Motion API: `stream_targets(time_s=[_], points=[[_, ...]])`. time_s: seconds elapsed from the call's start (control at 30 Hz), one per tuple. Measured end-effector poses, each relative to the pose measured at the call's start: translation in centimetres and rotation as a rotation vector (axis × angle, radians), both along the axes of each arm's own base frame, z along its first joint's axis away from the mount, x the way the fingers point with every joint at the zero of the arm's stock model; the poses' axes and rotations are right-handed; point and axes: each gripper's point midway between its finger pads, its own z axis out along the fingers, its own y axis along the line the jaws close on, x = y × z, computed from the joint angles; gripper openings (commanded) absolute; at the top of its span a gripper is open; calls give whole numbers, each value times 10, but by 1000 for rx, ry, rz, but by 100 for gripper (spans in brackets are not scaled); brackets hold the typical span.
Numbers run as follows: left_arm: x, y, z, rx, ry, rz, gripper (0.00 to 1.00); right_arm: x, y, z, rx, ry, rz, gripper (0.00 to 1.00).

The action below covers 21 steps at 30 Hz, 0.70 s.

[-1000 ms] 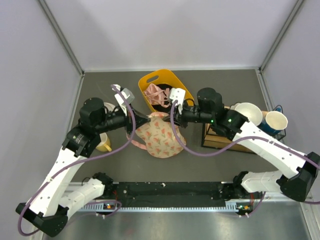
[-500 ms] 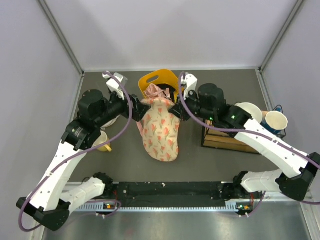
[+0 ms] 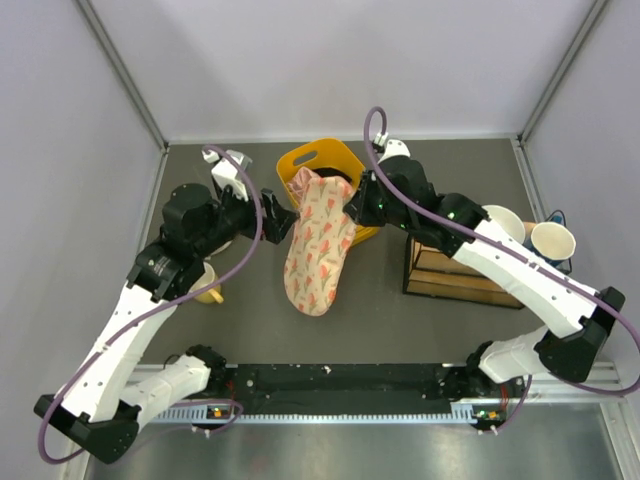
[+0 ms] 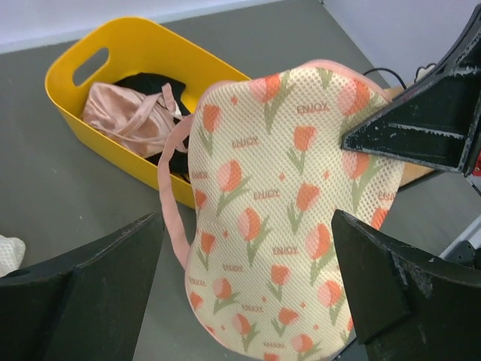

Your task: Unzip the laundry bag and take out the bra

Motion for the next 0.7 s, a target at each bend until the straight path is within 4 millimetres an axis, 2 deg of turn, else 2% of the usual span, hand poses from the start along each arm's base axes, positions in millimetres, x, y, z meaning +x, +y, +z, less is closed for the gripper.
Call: stream_targets(time_s=[0.13, 0.27, 0.37, 0.43, 0.53, 0.7], points=[[-5, -5, -12, -1, 33, -37, 99, 1, -6, -7, -19, 22, -41, 0], [-10, -12, -13, -10, 43, -84, 99, 2, -10, -9, -35, 23, -59, 0], [-14, -17, -15, -24, 58, -115, 91, 4, -13, -9, -41, 18, -72, 0], [-20, -23, -20, -39, 73, -166, 90, 4, -14, -10, -44, 19, -78, 0], [-38, -43, -30, -48, 116, -290, 90, 4, -14, -10, -40, 21, -84, 0], [-73, -86, -44, 3, 143, -444, 90, 8, -9, -4, -35, 37, -100, 0]])
